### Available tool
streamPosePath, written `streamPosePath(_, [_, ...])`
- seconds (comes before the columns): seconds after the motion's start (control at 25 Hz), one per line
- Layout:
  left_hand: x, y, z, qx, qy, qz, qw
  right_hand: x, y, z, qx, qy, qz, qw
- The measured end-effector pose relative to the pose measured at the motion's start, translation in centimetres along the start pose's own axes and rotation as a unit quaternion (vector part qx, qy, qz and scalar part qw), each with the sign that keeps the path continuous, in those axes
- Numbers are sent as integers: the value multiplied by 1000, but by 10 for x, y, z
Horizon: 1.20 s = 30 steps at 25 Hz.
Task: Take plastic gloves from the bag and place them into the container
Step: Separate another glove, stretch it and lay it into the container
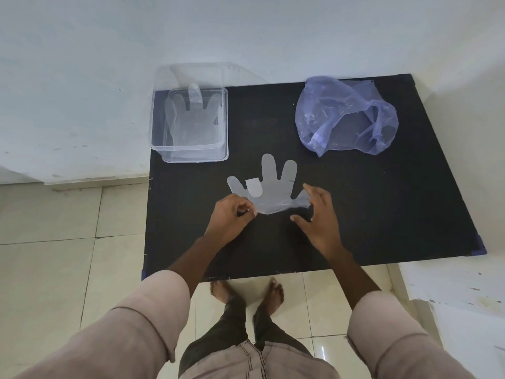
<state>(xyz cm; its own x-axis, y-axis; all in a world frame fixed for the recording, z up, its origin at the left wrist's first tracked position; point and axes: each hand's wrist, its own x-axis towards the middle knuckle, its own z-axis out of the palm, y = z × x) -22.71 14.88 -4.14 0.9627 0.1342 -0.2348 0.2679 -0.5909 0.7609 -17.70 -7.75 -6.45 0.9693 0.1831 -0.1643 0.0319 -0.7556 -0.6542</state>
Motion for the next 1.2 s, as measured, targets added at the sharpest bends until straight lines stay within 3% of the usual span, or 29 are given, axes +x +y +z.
streamPosePath(0.2, [5, -2, -8, 15, -6, -19, 1000, 18, -15, -6, 92, 3, -74, 993])
streamPosePath(0.4, [6, 4, -15, -86, 9, -52, 995, 18, -27, -12, 193, -22, 2, 981])
streamPosePath(0.8, [16, 2, -21, -223, -78, -105, 966, 22, -42, -9, 191, -15, 33, 981])
streamPosePath(1.2, [38, 4, -61, -362, -35, -113, 925, 36, -106, -22, 293, -44, 71, 952])
